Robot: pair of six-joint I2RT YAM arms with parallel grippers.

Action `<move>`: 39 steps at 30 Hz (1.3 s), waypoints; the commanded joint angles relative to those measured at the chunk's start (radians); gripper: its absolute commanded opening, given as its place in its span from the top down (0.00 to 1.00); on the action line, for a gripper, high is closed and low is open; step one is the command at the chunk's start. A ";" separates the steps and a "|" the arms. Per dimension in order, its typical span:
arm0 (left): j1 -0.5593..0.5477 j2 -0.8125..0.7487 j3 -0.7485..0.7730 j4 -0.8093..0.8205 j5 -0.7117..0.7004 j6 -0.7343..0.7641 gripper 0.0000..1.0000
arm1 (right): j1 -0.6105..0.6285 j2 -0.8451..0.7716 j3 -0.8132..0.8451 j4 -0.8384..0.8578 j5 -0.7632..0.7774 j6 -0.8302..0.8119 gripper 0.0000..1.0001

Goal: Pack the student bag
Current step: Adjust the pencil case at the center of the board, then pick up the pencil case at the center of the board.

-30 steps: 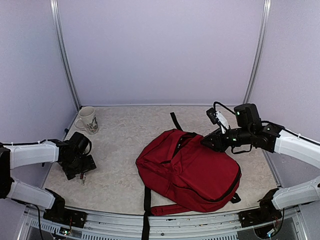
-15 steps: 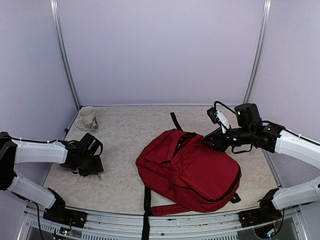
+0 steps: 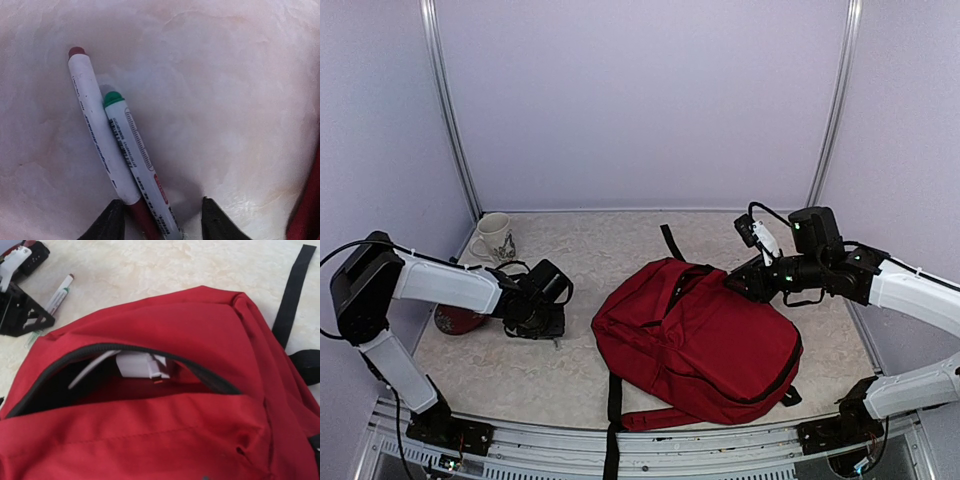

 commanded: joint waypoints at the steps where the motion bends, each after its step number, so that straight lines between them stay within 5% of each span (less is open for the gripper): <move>1: -0.045 0.032 -0.007 -0.128 0.097 0.008 0.39 | -0.013 0.008 0.017 0.002 0.010 -0.008 0.66; 4: -0.075 -0.009 0.036 -0.200 0.045 -0.002 0.23 | -0.013 0.017 0.017 0.000 0.012 -0.007 0.66; 11: -0.104 0.032 0.242 -0.343 -0.031 0.074 0.22 | -0.013 0.036 0.030 -0.010 0.017 -0.004 0.66; 13: -0.103 0.054 0.278 -0.357 -0.059 0.091 0.25 | -0.014 0.038 0.032 -0.012 0.020 -0.002 0.66; 19: -0.041 0.092 0.264 -0.274 0.014 0.111 0.60 | -0.014 0.041 0.034 -0.024 0.031 -0.001 0.66; 39: 0.016 0.138 0.145 -0.155 0.058 0.108 0.73 | -0.014 0.036 0.043 -0.038 0.039 -0.007 0.66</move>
